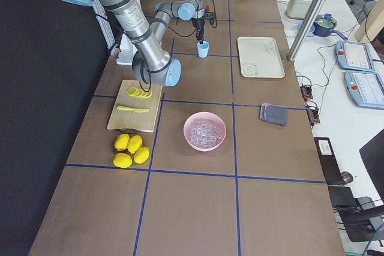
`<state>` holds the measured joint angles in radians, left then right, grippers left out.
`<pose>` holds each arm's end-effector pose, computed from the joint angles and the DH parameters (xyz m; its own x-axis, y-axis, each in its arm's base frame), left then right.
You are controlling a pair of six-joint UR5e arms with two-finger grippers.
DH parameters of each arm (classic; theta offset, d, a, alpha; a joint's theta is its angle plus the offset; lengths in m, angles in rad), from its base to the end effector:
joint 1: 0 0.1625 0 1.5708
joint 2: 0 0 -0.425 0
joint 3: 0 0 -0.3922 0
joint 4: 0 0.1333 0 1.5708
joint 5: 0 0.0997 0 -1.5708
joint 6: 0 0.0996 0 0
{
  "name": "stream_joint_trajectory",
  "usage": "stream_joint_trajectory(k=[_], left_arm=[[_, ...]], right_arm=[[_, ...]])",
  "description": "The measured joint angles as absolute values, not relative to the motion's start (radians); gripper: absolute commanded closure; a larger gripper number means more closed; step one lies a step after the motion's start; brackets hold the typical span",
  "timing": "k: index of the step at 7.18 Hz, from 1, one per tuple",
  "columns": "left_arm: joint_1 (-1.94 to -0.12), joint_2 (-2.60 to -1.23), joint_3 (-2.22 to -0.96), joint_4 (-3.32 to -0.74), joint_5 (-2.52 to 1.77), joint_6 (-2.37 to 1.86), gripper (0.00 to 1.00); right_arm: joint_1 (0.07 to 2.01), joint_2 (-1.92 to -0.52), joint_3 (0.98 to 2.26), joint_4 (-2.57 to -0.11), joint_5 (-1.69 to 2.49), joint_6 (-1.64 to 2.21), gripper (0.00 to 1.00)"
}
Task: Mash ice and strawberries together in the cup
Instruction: 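Carry the ice cube with the right gripper over the blue cup, then open the right gripper to drop the ice cube into the cup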
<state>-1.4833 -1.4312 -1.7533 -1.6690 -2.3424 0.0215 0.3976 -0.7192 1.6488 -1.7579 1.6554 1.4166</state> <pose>-0.0250 -0.4453 0.6232 0.7035 0.1815 -0.6872 -0.1017 0.9826 0.1554 -0.5923 -0.3842 0.1339 0.7224 0.1374 0.6777 -0.2249 0.9735 0.0423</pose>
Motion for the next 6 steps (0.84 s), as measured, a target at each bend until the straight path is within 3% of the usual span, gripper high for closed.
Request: stream_joint_trajectory(k=[6], left_arm=[[-1.483, -1.431, -1.755, -1.669, -2.342, 0.021, 0.00]], right_arm=[[0.431, -0.725, 1.654, -1.740, 1.668, 1.395, 0.01]])
